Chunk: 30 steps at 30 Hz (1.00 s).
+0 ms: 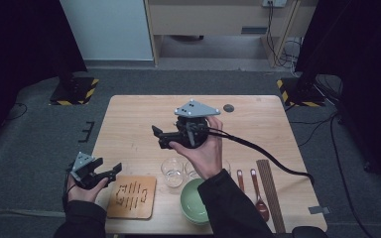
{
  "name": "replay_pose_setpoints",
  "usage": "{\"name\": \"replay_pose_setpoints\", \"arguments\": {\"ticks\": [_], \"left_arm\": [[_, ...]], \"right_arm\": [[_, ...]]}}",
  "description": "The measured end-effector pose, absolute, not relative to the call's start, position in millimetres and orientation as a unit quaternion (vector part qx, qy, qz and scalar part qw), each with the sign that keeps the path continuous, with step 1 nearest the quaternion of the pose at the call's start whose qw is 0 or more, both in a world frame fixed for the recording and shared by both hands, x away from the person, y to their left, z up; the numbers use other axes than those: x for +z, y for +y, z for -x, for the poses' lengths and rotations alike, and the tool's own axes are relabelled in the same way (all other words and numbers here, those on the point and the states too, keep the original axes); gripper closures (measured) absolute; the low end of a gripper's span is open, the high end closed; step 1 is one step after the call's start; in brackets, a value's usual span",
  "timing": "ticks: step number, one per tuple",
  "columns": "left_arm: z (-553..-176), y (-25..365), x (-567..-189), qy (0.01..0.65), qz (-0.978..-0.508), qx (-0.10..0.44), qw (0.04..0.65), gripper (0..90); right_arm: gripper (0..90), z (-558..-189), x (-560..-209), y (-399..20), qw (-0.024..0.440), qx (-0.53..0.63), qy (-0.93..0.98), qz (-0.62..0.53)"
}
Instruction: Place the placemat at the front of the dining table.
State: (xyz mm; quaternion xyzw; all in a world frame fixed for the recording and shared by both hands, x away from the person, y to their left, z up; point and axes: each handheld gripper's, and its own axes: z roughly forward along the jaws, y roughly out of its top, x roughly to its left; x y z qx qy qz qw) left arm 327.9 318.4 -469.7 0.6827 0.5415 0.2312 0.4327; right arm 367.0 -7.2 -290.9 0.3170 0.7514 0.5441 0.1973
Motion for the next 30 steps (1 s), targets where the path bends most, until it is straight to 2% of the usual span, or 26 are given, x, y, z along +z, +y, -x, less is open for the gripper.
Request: {"name": "replay_pose_setpoints", "arguments": {"ticks": [6, 15, 24, 30], "left_arm": [[-329, 322, -470, 0.545, -0.680, 0.232, 0.432, 17.5], [-330, 324, -471, 0.548, -0.677, 0.233, 0.432, 17.5], [-330, 328, -471, 0.551, -0.673, 0.237, 0.433, 17.5], [-331, 332, -471, 0.557, -0.669, 0.239, 0.431, 17.5]], "right_arm": [[11.3, -363, -287, 9, 0.196, 0.558, 0.745, -0.310], [11.7, -360, -312, 32, 0.156, 0.562, 0.751, -0.311], [12.3, -357, -313, 59, 0.158, 0.547, 0.765, -0.299], [12.2, -349, -336, 73, 0.146, 0.534, 0.778, -0.298]]}}
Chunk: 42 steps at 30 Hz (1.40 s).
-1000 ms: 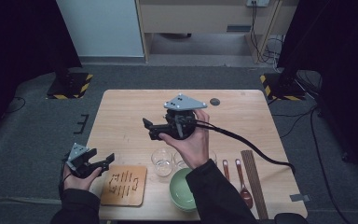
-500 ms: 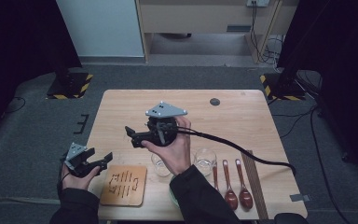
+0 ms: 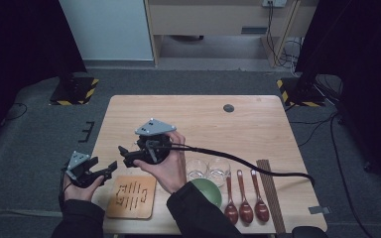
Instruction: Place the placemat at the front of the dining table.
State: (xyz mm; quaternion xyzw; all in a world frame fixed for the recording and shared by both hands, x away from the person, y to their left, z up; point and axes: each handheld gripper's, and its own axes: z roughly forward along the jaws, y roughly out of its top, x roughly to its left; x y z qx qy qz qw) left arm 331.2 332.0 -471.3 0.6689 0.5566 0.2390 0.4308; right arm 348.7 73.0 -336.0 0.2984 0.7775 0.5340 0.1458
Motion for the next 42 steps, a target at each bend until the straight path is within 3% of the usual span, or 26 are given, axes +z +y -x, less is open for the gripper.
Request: {"name": "replay_pose_setpoints", "arguments": {"ticks": [28, 42], "left_arm": [[-333, 332, -475, 0.556, -0.685, 0.214, 0.420, 15.1], [-334, 320, -482, 0.539, -0.712, 0.189, 0.408, 15.0]], "right_arm": [[14.6, -307, -438, 116, 0.114, 0.454, 0.823, -0.322], [16.0, -303, -471, 115, 0.110, 0.425, 0.827, -0.352]]}}
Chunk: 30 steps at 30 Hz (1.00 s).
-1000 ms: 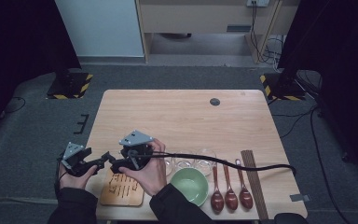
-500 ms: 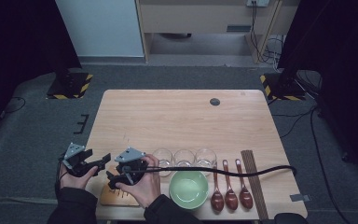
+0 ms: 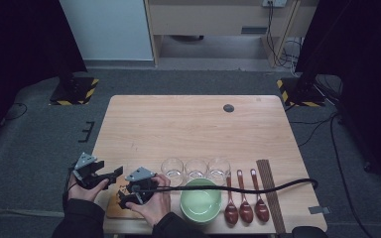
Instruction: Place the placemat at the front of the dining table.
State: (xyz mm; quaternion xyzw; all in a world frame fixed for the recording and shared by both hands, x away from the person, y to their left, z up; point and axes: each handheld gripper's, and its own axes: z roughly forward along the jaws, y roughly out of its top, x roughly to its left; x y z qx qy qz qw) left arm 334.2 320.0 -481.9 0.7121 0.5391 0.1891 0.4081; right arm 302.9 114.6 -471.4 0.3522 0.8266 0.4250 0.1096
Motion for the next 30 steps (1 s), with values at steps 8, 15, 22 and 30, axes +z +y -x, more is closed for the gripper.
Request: {"name": "replay_pose_setpoints", "arguments": {"ticks": [8, 15, 22, 30], "left_arm": [[-336, 308, -490, 0.530, -0.738, 0.166, 0.384, 13.5], [-337, 297, -501, 0.521, -0.761, 0.139, 0.359, 11.7], [-339, 292, -508, 0.519, -0.776, 0.126, 0.335, 10.8], [-343, 287, -514, 0.517, -0.786, 0.118, 0.317, 9.6]], "right_arm": [[14.7, -301, -488, 111, 0.112, 0.409, 0.831, -0.359], [14.2, -299, -500, 112, 0.118, 0.387, 0.839, -0.364], [14.5, -297, -508, 113, 0.116, 0.367, 0.843, -0.375], [14.4, -297, -514, 114, 0.114, 0.357, 0.843, -0.386]]}}
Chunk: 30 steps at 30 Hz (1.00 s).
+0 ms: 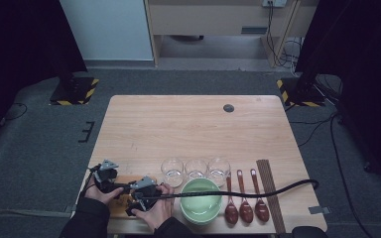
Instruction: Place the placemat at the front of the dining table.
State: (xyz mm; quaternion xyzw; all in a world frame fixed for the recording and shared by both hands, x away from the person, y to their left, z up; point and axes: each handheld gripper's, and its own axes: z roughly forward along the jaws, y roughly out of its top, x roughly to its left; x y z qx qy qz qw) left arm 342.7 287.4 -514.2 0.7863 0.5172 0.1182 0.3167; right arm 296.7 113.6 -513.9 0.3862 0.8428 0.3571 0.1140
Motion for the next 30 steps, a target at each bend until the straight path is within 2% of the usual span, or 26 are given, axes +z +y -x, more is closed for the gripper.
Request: {"name": "replay_pose_setpoints", "arguments": {"ticks": [15, 27, 30], "left_arm": [[-347.2, 287.7, -518.9, 0.518, -0.791, 0.114, 0.305, 9.8], [-346.3, 286.6, -518.8, 0.521, -0.789, 0.115, 0.303, 9.6], [-345.2, 286.7, -518.1, 0.521, -0.792, 0.113, 0.297, 9.1]], "right_arm": [[14.3, -295.6, -518.2, 114.0, 0.125, 0.357, 0.840, -0.389], [10.7, -294.0, -521.2, 113.7, 0.146, 0.351, 0.839, -0.390], [7.3, -294.4, -522.4, 113.6, 0.142, 0.342, 0.838, -0.400]]}}
